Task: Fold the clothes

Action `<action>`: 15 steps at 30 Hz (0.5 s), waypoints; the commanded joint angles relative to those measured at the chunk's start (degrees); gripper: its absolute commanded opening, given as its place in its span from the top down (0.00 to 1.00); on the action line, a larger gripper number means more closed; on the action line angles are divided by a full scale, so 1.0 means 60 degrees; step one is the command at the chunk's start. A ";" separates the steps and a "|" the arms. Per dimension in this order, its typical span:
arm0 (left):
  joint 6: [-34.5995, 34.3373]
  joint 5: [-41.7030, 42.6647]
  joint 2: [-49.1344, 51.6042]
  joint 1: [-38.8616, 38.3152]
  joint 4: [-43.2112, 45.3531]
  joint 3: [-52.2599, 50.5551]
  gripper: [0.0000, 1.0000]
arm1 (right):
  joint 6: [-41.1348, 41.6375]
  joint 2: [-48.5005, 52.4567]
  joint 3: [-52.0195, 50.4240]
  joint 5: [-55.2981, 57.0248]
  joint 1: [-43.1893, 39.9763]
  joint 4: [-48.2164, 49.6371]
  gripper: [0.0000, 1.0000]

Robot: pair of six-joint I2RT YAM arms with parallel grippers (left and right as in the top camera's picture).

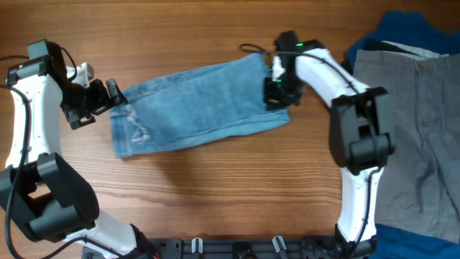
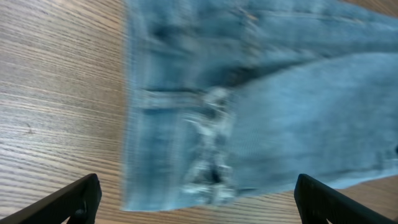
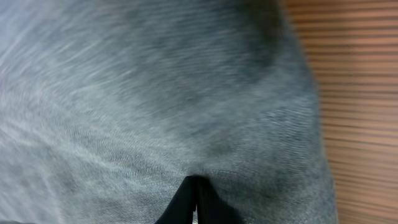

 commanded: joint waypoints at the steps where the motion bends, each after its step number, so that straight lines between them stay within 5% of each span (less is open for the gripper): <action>1: 0.0328 -0.0117 0.0259 0.0051 0.0149 0.0113 0.00 | -0.0539 0.0488 -0.0448 0.0969 -0.1217 -0.0153 0.95; 15: 0.2295 0.2280 0.2000 -0.0565 0.2171 -0.2280 0.00 | -0.1224 0.0488 -0.0448 0.0838 -0.1268 -0.0066 0.93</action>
